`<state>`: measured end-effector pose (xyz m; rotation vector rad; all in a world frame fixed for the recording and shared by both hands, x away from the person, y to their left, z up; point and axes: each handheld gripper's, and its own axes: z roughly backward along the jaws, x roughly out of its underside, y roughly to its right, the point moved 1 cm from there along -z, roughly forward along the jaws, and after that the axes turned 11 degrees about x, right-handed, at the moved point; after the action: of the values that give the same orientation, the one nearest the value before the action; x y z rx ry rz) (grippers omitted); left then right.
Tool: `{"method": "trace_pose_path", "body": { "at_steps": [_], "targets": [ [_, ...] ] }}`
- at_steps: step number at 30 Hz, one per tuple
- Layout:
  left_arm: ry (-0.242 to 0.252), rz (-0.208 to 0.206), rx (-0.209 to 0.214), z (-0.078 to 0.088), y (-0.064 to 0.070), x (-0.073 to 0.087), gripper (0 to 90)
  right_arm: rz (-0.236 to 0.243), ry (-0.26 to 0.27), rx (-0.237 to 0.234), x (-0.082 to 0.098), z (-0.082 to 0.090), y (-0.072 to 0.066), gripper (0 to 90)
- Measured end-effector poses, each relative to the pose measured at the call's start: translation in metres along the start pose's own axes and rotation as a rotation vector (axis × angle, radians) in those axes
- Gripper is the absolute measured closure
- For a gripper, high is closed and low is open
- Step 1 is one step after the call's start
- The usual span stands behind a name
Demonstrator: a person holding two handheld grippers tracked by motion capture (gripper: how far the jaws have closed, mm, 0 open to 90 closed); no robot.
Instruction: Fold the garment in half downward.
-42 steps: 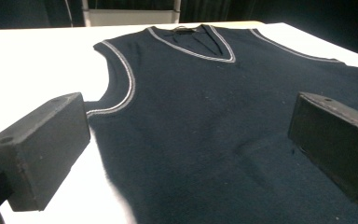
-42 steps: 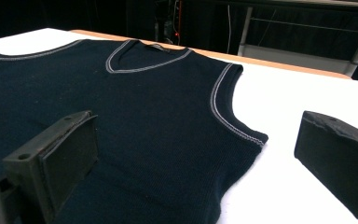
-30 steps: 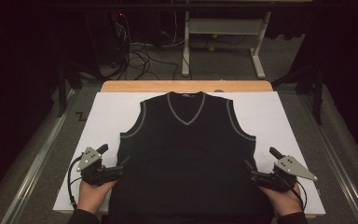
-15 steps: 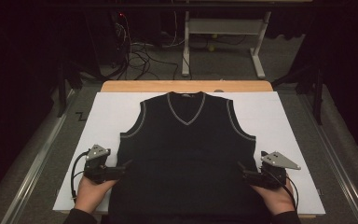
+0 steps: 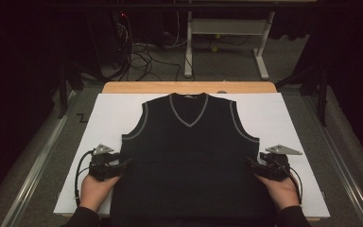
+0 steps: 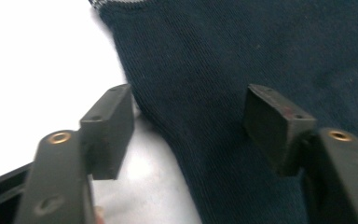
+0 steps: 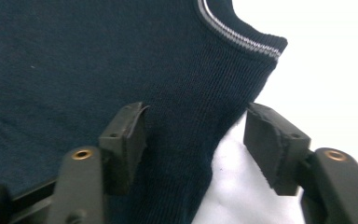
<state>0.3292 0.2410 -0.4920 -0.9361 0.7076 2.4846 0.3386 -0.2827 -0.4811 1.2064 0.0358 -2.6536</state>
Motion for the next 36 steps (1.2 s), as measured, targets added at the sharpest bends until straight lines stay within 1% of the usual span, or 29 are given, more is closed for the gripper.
{"method": "trace_pose_path", "body": {
  "at_steps": [2, 3, 4, 5, 6, 8, 9, 10, 11, 12, 13, 14, 15, 16, 17, 18, 21, 22, 23, 24, 25, 26, 27, 28, 29, 31, 33, 34, 36],
  "targets": [
    [-0.001, -0.003, -0.011, -0.001, -0.001, -0.002, 40.3, 0.001, -0.008, 0.007, -0.003, -0.003, 0.0, 45.3],
    [0.002, 0.004, -0.01, -0.002, -0.002, -0.003, 43.3, 0.002, -0.015, 0.013, -0.007, -0.006, 0.0, 47.9],
    [0.003, 0.012, -0.002, -0.003, -0.002, -0.004, 43.3, 0.002, -0.015, 0.013, -0.007, -0.006, 0.0, 47.9],
    [0.002, 0.02, 0.016, -0.003, -0.004, -0.005, 47.1, 0.009, -0.015, 0.021, -0.007, -0.007, -0.001, 50.9],
    [0.001, 0.023, 0.018, -0.004, -0.004, -0.006, 49.8, 0.023, -0.016, 0.028, -0.008, -0.009, -0.001, 53.2],
    [-0.017, -0.004, -0.008, -0.005, -0.003, -0.008, 55.4, 0.028, -0.019, 0.033, -0.01, -0.009, -0.001, 59.4],
    [-0.02, -0.012, -0.016, -0.006, -0.002, -0.008, 60.1, 0.032, -0.015, 0.026, -0.01, -0.009, 0.0, 68.0],
    [-0.017, -0.009, -0.016, -0.006, -0.003, -0.008, 60.1, 0.032, -0.015, 0.026, -0.01, -0.009, 0.0, 68.0],
    [-0.009, 0.001, -0.011, -0.005, -0.005, -0.008, 67.2, 0.035, -0.013, -0.002, -0.01, -0.009, 0.001, 81.2],
    [-0.009, 0.001, -0.011, -0.005, -0.005, -0.008, 70.4, 0.035, -0.013, -0.002, -0.01, -0.009, 0.001, 81.2],
    [-0.001, 0.024, 0.016, -0.005, -0.007, -0.008, 70.4, 0.041, -0.011, -0.018, -0.009, -0.009, 0.001, 84.1],
    [-0.002, 0.028, 0.03, -0.004, -0.008, -0.008, 76.8, 0.055, -0.004, -0.017, -0.01, -0.008, 0.0, 84.9],
    [0.003, 0.016, 0.025, -0.004, -0.009, -0.008, 79.9, 0.058, 0.001, -0.019, -0.01, -0.008, 0.0, 85.2],
    [0.007, 0.011, 0.024, -0.004, -0.009, -0.009, 81.1, 0.059, 0.016, -0.028, -0.011, -0.007, 0.001, 85.4],
    [0.015, 0.005, 0.021, -0.003, -0.009, -0.009, 81.8, 0.065, 0.038, -0.021, -0.013, -0.004, 0.002, 85.4],
    [0.024, 0.001, 0.016, -0.001, -0.009, -0.01, 81.8, 0.065, 0.038, -0.021, -0.013, -0.004, 0.002, 85.4],
    [0.084, -0.008, 0.016, 0.005, -0.01, -0.013, 82.0, 0.078, 0.074, -0.022, -0.016, -0.001, 0.005, 85.6],
    [0.106, 0.004, 0.027, 0.006, -0.013, -0.017, 82.0, 0.075, 0.088, -0.023, -0.018, 0.001, 0.006, 85.7],
    [0.12, 0.012, 0.029, 0.006, -0.014, -0.022, 82.0, 0.061, 0.111, -0.024, -0.023, 0.0, 0.009, 85.9],
    [0.123, 0.005, 0.023, 0.005, -0.014, -0.025, 82.0, 0.061, 0.111, -0.024, -0.023, 0.0, 0.009, 85.9],
    [0.123, -0.006, 0.012, 0.003, -0.014, -0.031, 82.0, 0.065, 0.115, 0.0, -0.028, -0.005, 0.01, 85.9],
    [0.119, -0.013, -0.003, -0.001, -0.015, -0.036, 82.0, 0.065, 0.116, 0.006, -0.03, -0.007, 0.01, 85.9],
    [0.119, -0.013, -0.003, -0.001, -0.015, -0.036, 82.0, 0.06, 0.118, 0.01, -0.032, -0.009, 0.011, 85.9],
    [0.124, 0.004, 0.002, -0.002, -0.018, -0.037, 82.0, 0.052, 0.121, 0.007, -0.033, -0.01, 0.011, 85.9],
    [0.125, 0.003, 0.001, 0.0, -0.018, -0.036, 82.0, 0.051, 0.132, 0.005, -0.033, -0.009, 0.012, 85.9],
    [0.134, -0.011, 0.0, 0.004, -0.017, -0.034, 82.0, 0.054, 0.153, 0.0, -0.033, -0.006, 0.013, 85.9],
    [0.142, -0.015, 0.005, 0.007, -0.016, -0.033, 82.0, 0.046, 0.175, -0.01, -0.032, 0.0, 0.014, 85.9],
    [0.157, -0.028, 0.012, 0.013, -0.012, -0.031, 82.0, 0.042, 0.191, -0.016, -0.032, 0.003, 0.015, 85.9],
    [0.175, -0.037, 0.025, 0.019, -0.008, -0.027, 82.0, 0.04, 0.216, -0.024, -0.029, 0.011, 0.015, 85.9]
  ]
}}
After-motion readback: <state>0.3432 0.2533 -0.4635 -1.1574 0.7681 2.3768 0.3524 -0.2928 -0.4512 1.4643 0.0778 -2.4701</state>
